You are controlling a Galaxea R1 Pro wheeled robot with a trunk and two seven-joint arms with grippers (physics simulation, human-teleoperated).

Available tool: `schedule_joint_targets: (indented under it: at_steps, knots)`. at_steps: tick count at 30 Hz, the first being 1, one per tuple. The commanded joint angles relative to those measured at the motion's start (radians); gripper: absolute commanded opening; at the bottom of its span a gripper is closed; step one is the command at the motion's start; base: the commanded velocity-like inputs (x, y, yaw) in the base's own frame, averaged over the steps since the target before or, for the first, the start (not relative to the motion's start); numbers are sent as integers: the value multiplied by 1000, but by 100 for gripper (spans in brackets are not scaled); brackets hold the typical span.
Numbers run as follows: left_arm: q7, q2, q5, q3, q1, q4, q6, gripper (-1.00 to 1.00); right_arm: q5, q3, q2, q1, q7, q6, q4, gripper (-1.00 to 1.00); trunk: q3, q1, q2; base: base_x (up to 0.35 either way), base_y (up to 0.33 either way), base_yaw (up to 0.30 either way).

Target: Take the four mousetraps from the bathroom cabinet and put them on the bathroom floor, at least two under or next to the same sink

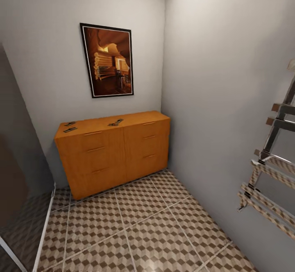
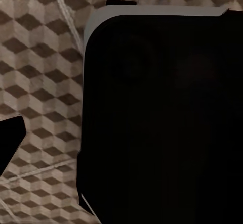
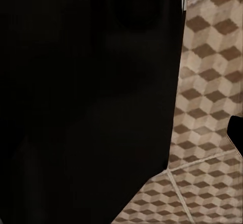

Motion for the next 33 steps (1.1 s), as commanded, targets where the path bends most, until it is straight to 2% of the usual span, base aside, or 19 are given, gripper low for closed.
schedule_joint_targets:
  at_steps: [1,33]
  knots:
    - [0,0,6,2,0,0,-2,100,1,1,0,0,-1,0,0,100,-1,0,0,0,0,280]
    - [0,0,8,4,0,-1,-2,100,1,1,3,0,0,0,0,100,-1,0,0,2,0,266]
